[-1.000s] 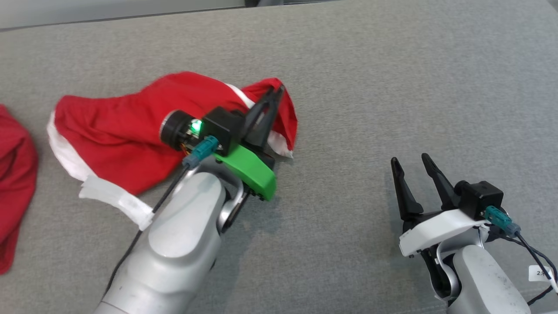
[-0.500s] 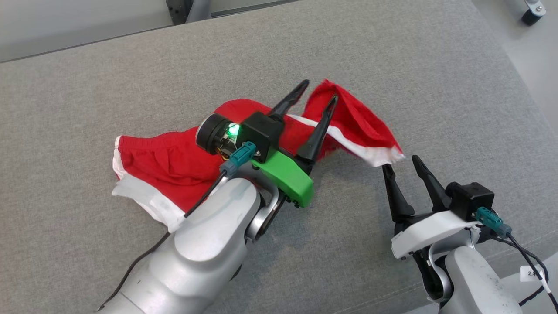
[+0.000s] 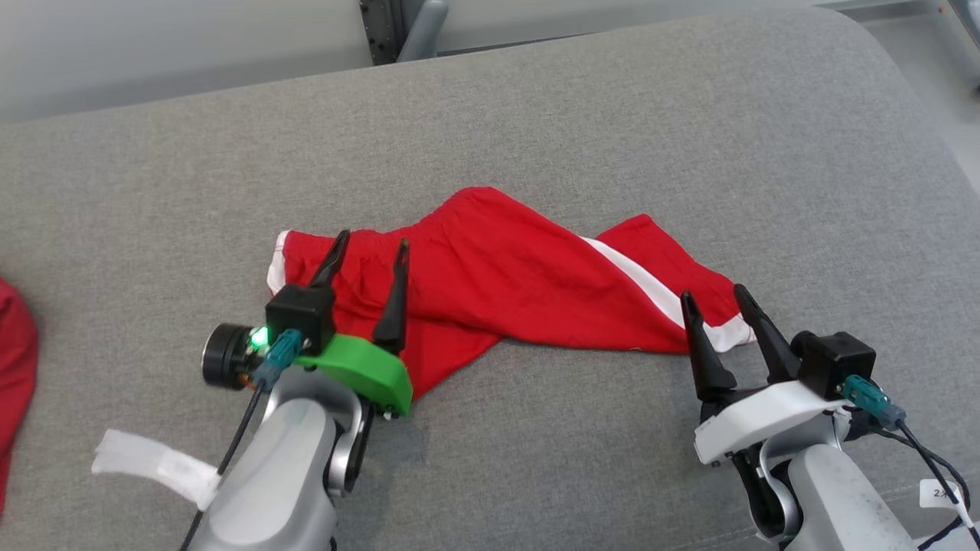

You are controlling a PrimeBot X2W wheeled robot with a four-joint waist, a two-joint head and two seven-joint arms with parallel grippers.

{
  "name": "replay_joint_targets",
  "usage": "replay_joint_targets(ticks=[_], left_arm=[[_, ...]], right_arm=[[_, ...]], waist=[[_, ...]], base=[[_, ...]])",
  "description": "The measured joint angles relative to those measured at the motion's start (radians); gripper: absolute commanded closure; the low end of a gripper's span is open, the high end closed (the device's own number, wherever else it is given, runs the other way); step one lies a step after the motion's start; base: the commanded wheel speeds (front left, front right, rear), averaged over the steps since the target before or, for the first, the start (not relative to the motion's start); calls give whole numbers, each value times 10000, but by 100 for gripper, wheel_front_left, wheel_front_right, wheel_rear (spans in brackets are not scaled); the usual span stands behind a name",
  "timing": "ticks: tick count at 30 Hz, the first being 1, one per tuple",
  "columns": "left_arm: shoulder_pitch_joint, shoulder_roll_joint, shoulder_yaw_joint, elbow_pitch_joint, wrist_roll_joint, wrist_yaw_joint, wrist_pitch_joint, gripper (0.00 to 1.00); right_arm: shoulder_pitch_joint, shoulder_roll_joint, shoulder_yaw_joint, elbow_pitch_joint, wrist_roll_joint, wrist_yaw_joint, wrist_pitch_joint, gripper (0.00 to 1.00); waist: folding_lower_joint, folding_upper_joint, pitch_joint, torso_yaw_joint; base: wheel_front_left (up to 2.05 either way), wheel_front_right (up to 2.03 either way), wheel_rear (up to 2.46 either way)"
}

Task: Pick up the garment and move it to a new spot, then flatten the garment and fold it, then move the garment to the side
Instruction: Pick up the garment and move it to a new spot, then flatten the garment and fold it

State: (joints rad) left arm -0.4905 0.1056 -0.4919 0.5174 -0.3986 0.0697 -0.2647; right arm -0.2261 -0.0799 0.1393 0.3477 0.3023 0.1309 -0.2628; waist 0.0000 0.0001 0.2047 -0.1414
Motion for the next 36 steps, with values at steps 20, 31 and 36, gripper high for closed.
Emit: replay_joint_targets(ticks=[20, 31, 36], left_arm=[[5456, -516, 4341, -2011, 1595, -447, 0, 0], [5505, -556, 4115, -2079, 1542, -654, 0, 0], [5056, -558, 3724, -1975, 1567, -709, 0, 0]], right_arm=[[1268, -65, -36, 295, -109, 0, 0, 0], [1391, -44, -134, 307, -130, 0, 0, 0], [1291, -42, -130, 238, -128, 0, 0, 0]], waist=[[0, 0, -1705, 942], [0, 0, -1668, 1253], [0, 0, -1415, 1315]], base=[[0, 0, 0], [0, 0, 0], [0, 0, 0]])
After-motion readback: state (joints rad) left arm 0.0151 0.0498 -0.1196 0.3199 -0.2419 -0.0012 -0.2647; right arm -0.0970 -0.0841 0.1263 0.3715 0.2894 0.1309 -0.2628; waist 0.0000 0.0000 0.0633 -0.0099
